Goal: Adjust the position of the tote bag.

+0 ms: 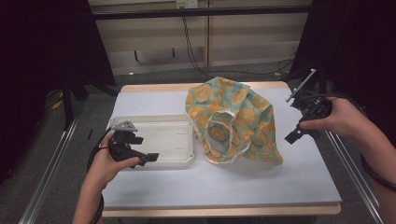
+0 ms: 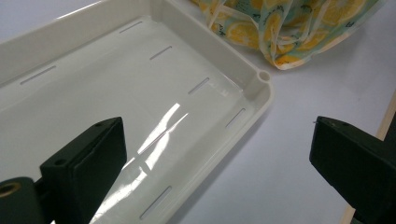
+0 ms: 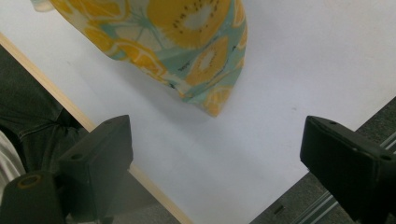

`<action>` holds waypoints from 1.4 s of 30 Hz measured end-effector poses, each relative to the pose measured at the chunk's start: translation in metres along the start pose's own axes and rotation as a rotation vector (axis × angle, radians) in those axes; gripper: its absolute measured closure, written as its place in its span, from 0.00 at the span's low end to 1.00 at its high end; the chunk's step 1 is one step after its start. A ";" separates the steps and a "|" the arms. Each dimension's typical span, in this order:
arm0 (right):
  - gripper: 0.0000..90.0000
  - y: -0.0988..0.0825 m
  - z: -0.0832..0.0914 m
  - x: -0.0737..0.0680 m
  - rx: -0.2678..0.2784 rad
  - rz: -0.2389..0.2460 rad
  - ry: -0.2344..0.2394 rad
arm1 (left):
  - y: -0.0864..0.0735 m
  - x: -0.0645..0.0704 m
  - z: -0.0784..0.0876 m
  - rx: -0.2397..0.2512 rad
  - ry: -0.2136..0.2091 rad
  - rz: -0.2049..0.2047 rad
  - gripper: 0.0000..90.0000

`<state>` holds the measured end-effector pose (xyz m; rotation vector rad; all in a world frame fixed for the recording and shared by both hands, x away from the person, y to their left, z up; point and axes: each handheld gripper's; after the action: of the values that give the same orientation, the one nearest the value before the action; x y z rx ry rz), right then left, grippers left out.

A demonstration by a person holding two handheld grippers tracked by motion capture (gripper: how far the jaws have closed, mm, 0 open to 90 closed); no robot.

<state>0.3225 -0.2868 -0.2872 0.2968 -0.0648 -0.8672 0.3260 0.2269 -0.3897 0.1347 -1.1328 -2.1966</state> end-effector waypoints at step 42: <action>0.11 0.065 0.046 -0.004 -0.003 -0.030 0.029 | 0.000 0.003 -0.003 -0.006 -0.017 -0.003 0.04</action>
<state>0.3604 -0.2549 -0.2246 0.3077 -0.0322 -0.8928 0.3254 0.2227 -0.3910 0.1157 -1.1359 -2.2073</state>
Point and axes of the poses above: each handheld gripper's, and its own axes: z roughly backward along the jaws, y roughly out of its top, x roughly to its right, and after that the axes turned 6 degrees about x, right-handed
